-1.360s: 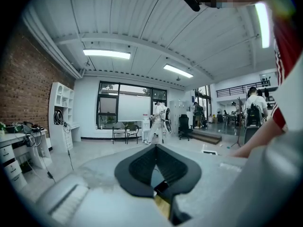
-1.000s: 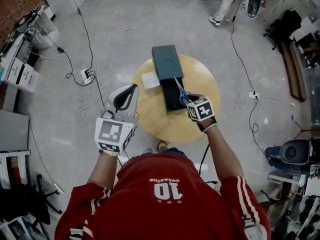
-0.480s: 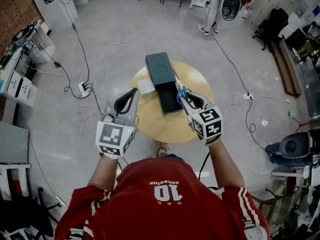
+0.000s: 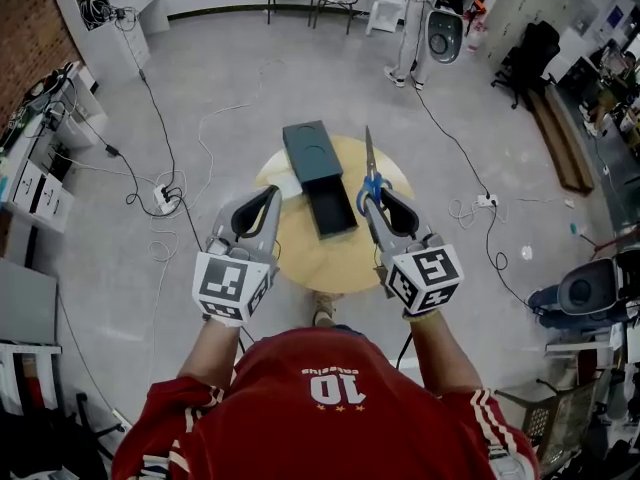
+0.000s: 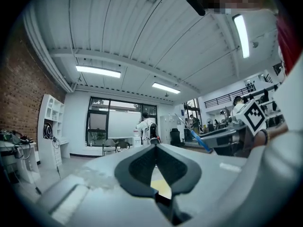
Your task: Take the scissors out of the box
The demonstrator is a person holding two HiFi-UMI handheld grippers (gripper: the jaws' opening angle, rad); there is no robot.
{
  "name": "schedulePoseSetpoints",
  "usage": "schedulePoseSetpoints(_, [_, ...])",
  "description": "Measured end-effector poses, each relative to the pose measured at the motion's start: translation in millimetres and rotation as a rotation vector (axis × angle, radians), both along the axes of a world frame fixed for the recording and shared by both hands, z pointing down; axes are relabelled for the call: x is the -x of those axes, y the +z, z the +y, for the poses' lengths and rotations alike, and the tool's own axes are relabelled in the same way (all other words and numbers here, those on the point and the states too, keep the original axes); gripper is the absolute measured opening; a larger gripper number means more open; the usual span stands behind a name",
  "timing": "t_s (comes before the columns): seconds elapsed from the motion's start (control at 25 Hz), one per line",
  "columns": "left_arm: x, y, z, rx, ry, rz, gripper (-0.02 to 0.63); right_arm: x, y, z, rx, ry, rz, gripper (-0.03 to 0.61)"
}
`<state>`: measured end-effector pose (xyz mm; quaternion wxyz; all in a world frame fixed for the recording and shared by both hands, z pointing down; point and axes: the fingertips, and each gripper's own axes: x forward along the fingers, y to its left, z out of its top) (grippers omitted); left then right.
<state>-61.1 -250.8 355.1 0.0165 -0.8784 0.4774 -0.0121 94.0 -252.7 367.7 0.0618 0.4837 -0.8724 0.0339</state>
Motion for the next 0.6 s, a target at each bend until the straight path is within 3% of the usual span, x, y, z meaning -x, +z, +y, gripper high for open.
schedulePoseSetpoints(0.4, [-9,-11,14,-0.023,-0.014,0.016,0.003,-24,-26,26,-0.094,0.176,-0.064,0.086])
schedulePoseSetpoints(0.6, [-11,-11,19,-0.015,-0.002,0.015,0.003,-31,-30,31,-0.098,0.212,-0.079,0.086])
